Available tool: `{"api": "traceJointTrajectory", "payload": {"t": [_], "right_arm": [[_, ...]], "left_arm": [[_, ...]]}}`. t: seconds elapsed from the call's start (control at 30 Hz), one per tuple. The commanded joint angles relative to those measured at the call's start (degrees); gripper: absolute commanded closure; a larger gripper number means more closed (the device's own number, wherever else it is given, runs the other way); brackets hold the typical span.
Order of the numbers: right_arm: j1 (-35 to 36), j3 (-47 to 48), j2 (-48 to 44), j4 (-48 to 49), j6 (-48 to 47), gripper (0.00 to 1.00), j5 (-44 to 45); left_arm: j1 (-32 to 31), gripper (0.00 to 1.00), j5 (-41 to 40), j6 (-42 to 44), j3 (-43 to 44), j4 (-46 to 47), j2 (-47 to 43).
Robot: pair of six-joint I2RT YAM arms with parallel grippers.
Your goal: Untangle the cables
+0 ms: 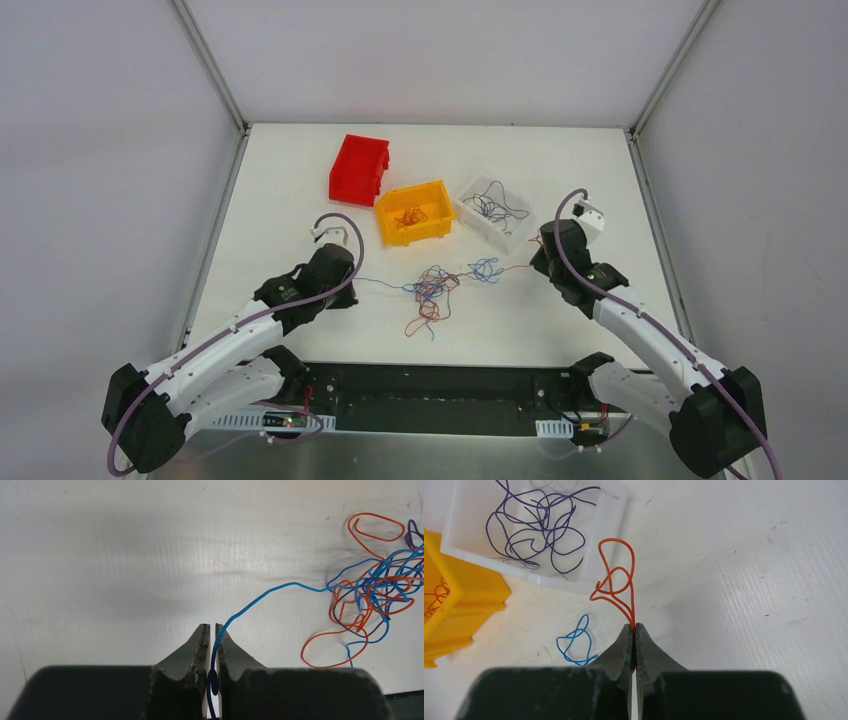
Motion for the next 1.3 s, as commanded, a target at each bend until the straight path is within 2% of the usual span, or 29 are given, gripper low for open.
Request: {"api": "traceJointTrajectory", "payload": {"t": [0.0, 0.17, 0.27, 0.37, 0.43, 0.53, 0.63, 0.87, 1.0, 1.17, 1.27], "right_arm": [[-0.75, 0.53, -2.92, -1.33, -2.42, 1.0, -1.27], [-0.8, 1.27, -3.41, -0.2, -4.12, 1.0, -10.5], [-0.79, 1.02, -4.66, 0.83, -4.77, 1.0, -11.43], [-0.74, 2.2, -5.54, 0.59, -6.08, 1.0, -13.92], [-0.8, 3.32, -5.97, 0.24, -7.09, 1.0, -16.36], [-0.75, 4.87, -6.52, -0.17, -7.78, 1.0, -20.09], [-0.75, 6.33, -7.43, 0.12, -8.97, 1.0, -24.44], [-0.83, 10.46, -9.75, -1.07, -10.28, 1.0, -31.31], [-0.76, 11.69, -10.02, -2.49, -10.51, 1.0, -29.62], [-0.74, 12.57, -9.5, -7.62, -10.24, 1.0, -20.75], [-0.87, 12.01, -10.86, -8.45, -10.2, 1.0, -20.07]], "left_arm": [[0.18, 0.91, -5.05, -1.46, 2.22, -3.56, -2.1], [0.18, 0.9, -2.31, 0.28, 4.0, -3.47, -1.94], [0.18, 0.89, -2.7, 2.03, 4.82, -3.56, -1.24], [0.18, 0.84, -1.12, 2.94, 5.59, -3.41, -0.52], [0.18, 0.75, 0.84, 3.8, 6.55, -3.06, 0.73], [0.22, 0.52, 4.08, 6.1, 8.36, -2.42, 3.25], [0.18, 0.35, 7.13, 7.25, 8.52, 0.06, 3.72], [0.09, 0.13, 12.93, 8.19, 8.31, 5.72, 2.05], [-0.17, 0.04, 16.6, 9.4, 8.15, 9.1, 2.2], [-2.89, 0.02, 18.09, 10.65, 9.48, 13.0, 7.15], [-5.06, 0.02, 16.68, 11.29, 10.91, 13.85, 10.97]]}}
